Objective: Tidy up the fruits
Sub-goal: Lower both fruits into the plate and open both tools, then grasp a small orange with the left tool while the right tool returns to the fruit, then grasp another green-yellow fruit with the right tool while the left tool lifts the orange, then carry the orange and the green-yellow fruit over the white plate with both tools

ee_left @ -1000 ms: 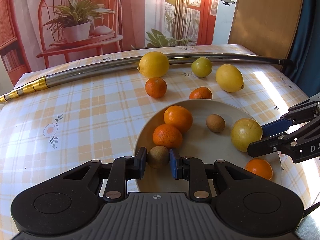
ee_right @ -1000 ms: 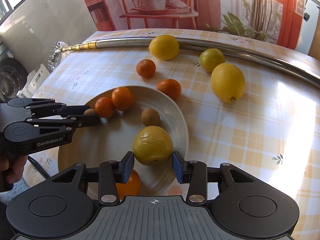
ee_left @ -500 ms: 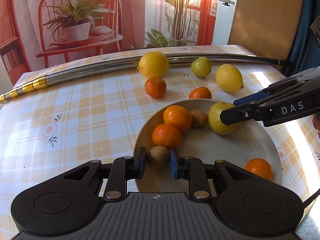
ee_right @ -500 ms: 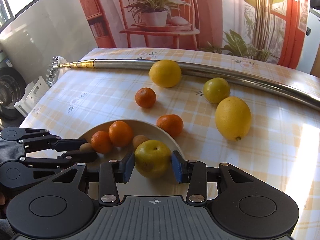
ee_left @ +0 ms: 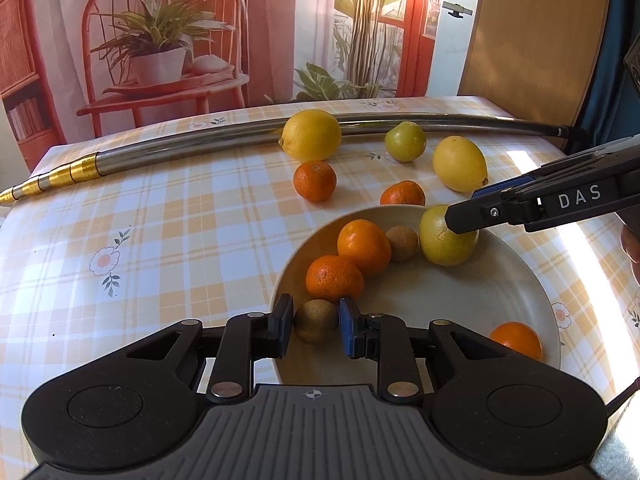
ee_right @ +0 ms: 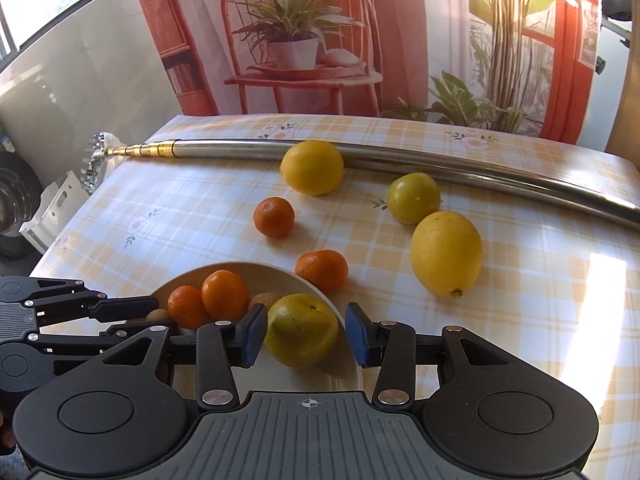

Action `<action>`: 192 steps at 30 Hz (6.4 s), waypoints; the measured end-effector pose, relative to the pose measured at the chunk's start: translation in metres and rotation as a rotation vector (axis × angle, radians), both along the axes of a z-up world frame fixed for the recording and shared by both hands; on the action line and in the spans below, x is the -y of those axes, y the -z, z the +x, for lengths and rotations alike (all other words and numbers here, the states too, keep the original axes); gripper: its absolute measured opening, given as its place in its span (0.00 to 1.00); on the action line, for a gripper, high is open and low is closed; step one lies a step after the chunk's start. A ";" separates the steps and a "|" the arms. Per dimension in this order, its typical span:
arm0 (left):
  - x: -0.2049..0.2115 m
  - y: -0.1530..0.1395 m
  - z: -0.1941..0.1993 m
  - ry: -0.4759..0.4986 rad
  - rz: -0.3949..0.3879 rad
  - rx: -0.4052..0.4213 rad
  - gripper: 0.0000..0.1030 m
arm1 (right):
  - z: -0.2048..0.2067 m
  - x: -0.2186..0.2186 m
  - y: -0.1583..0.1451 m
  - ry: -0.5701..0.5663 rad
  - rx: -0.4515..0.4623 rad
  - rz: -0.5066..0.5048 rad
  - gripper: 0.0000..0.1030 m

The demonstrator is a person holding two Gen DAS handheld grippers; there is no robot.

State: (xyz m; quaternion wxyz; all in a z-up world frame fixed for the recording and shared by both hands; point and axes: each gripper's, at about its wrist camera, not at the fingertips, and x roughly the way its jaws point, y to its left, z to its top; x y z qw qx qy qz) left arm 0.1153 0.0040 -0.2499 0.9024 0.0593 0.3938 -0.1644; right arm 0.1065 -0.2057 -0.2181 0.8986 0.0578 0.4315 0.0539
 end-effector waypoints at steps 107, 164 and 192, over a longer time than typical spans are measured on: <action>0.000 -0.044 0.068 -0.097 -0.106 0.053 0.37 | 0.113 0.070 0.026 0.124 0.070 -0.021 0.51; 0.005 -0.039 -0.032 -0.032 -0.088 0.021 0.37 | -0.073 0.028 -0.003 0.203 0.205 0.152 0.43; 0.012 -0.016 -0.032 -0.023 -0.021 -0.022 0.37 | -0.069 0.026 0.005 0.191 0.180 0.161 0.43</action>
